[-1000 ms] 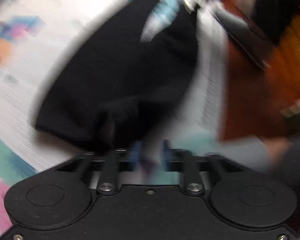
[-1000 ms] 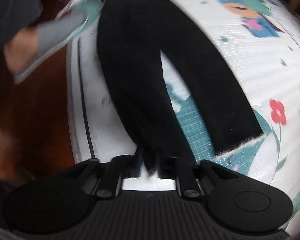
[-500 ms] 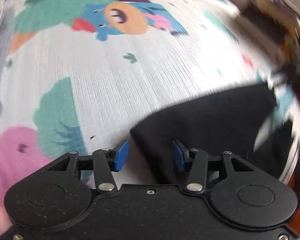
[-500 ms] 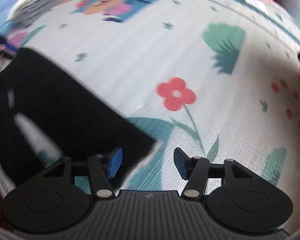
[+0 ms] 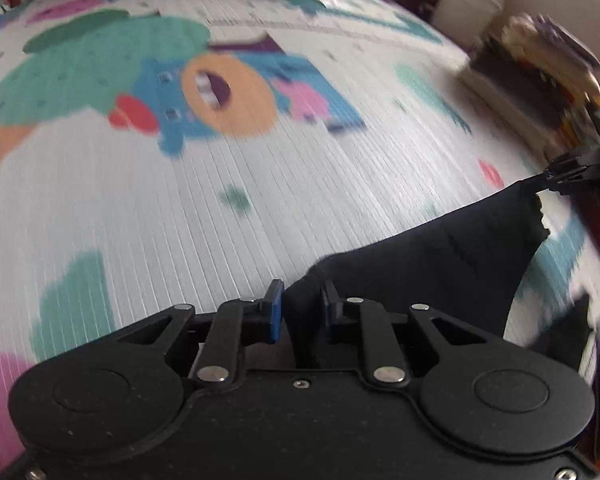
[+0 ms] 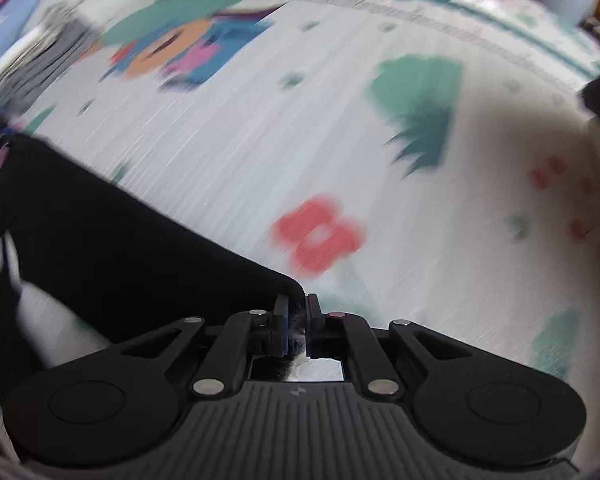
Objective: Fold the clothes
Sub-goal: 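Spread the trousers flat on the mat with both tools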
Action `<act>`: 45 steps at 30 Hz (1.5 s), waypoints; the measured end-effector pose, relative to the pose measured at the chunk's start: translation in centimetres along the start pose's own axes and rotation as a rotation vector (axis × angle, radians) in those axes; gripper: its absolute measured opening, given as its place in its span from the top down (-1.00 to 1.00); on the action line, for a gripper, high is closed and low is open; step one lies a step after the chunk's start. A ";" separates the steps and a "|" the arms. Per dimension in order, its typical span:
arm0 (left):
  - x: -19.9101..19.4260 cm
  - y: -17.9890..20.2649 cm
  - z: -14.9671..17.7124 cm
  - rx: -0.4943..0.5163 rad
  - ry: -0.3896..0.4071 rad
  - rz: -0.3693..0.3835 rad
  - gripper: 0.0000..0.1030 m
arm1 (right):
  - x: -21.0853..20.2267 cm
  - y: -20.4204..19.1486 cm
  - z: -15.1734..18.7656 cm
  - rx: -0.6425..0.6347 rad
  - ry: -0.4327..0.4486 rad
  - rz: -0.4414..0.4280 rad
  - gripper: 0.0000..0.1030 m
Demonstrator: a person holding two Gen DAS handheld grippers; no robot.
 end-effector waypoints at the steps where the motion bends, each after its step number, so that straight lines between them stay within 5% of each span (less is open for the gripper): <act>1: 0.4 -0.5 -0.7 0.001 0.014 -0.017 0.67 | 0.1 0.8 -1.2 0.007 0.025 0.036 0.81; 5: 2.9 -2.5 -1.7 -0.001 -0.035 -0.122 0.40 | 1.2 2.5 -5.6 0.035 0.075 0.159 0.67; 6: 2.3 -2.7 -1.8 -0.012 -0.022 -0.130 0.32 | 1.3 2.5 -6.1 0.048 0.077 0.175 0.47; 7: 1.5 -2.9 -1.8 -0.025 -0.003 -0.135 0.21 | 1.0 2.2 -6.0 0.061 0.084 0.167 0.28; 10: -1.8 -2.7 -0.9 -0.094 0.034 -0.104 0.13 | -0.2 0.3 -4.7 0.096 0.096 0.080 0.15; 17: -6.1 1.2 5.1 -0.184 -0.022 0.055 -0.07 | -4.0 -9.4 7.4 0.001 -0.095 -0.258 -0.05; 19: -6.2 2.3 6.7 -0.178 -0.050 0.069 -0.07 | -4.9 -10.6 10.1 -0.038 -0.117 -0.275 -0.20; 26: -5.2 2.1 7.7 -0.243 -0.046 0.089 -0.02 | -5.6 -10.3 15.3 0.065 -0.155 -0.283 -0.20; 29: -4.9 2.1 7.9 -0.238 -0.061 0.093 0.40 | -5.7 -9.9 16.6 0.152 -0.161 -0.301 -0.18; 32: -4.7 2.6 8.5 -0.247 -0.080 0.108 0.40 | -6.0 -9.3 17.5 0.236 -0.118 -0.301 -0.09; 33: -4.6 2.7 8.7 -0.243 -0.084 0.106 0.40 | -6.0 -9.0 17.6 0.254 -0.109 -0.292 0.13; 34: -4.5 2.9 8.9 -0.231 -0.091 0.100 0.43 | -5.9 -8.8 17.7 0.274 -0.108 -0.301 0.67; 35: -4.4 3.0 9.2 -0.216 -0.098 0.094 0.69 | -5.8 -8.7 17.7 0.295 -0.113 -0.323 0.83; 37: -4.3 3.0 9.4 -0.209 -0.100 0.086 0.87 | -5.8 -8.4 17.2 0.291 -0.110 -0.337 0.84; 41: -6.6 2.1 8.6 -0.378 0.008 0.141 0.89 | -6.9 -5.4 14.0 0.340 -0.085 -0.361 0.83; 42: -6.4 1.7 9.3 -0.386 -0.007 0.115 0.89 | -6.4 -4.4 13.5 0.376 -0.122 -0.369 0.79; 43: -5.7 1.4 10.5 -0.377 -0.049 0.077 0.87 | -5.9 -3.4 13.1 0.412 -0.159 -0.376 0.53; 44: -5.0 1.1 11.7 -0.365 -0.093 0.038 0.83 | -5.1 -2.6 12.9 0.392 -0.175 -0.318 0.24; 45: -5.1 1.1 11.8 -0.351 -0.068 0.042 0.79 | -4.3 -1.7 12.9 0.331 -0.175 -0.211 -0.30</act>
Point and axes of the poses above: each gripper's, at about its wrist camera, not at the fingertips, and x roughly the way its jaws point, y to its right, z to its underside, the point moved 9 cm from there along x, roughly the way its jaws point, and after that the axes turned 4 degrees about z, right-handed, at the moved point
